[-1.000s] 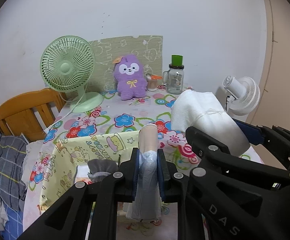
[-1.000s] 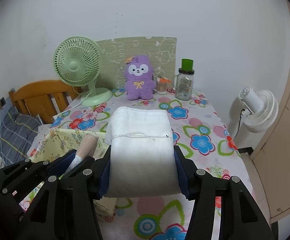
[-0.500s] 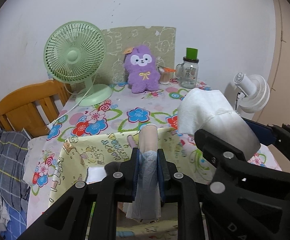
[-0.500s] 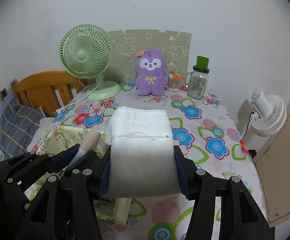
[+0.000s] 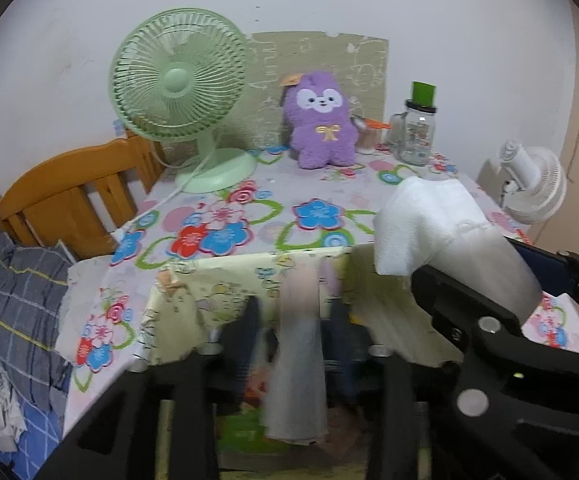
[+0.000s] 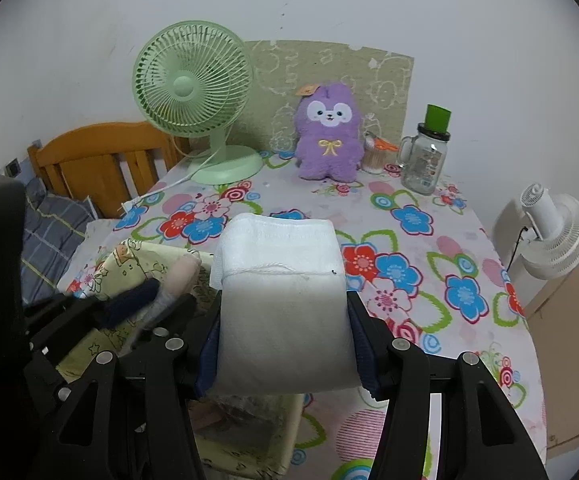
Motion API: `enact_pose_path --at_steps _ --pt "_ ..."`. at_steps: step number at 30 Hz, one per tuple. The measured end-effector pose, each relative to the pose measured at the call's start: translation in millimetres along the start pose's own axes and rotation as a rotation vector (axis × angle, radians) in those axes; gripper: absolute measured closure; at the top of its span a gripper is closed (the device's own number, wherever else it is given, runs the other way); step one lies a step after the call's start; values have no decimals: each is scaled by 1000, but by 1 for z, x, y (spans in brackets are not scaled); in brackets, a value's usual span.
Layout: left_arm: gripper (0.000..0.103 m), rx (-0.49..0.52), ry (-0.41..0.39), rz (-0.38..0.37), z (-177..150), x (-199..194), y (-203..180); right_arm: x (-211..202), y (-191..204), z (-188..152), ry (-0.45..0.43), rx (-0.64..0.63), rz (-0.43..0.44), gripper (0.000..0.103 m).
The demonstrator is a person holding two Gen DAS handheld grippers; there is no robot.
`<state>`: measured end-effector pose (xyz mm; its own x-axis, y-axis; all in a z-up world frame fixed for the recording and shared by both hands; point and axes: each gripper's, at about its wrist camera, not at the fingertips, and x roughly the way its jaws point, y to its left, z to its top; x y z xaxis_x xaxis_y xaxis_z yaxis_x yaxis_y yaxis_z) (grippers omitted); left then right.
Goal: Organize soft objects
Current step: 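Lower the rolled cloth and white towel into the fabric box and open both tools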
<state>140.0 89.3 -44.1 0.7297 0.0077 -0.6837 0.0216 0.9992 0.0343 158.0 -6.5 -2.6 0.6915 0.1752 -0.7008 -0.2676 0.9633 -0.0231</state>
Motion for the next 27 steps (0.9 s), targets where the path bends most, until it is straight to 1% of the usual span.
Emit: enact_pose_path --at_steps 1,5,7,9,18,21,24,26,27 --pt "54 -4 -2 23 -1 1 3 2 2 0 2 -1 11 44" --pt "47 -16 22 46 -4 7 13 10 10 1 10 -17 27 44" --pt "38 -24 44 46 -6 12 18 13 13 2 10 -20 36 44" --pt "32 -22 66 37 -10 15 21 15 14 2 9 -17 60 44" --pt "20 -16 73 22 -20 13 25 27 22 -2 37 -19 119 41" --pt "19 -25 72 19 -23 11 28 29 26 -3 51 -36 139 38" --pt "19 -27 73 15 -24 8 29 29 32 -7 62 -66 149 33" --pt "16 -27 69 14 -25 4 29 26 33 -9 48 -77 143 24" --pt "15 -25 66 14 -25 2 29 23 33 -9 35 -80 135 21"
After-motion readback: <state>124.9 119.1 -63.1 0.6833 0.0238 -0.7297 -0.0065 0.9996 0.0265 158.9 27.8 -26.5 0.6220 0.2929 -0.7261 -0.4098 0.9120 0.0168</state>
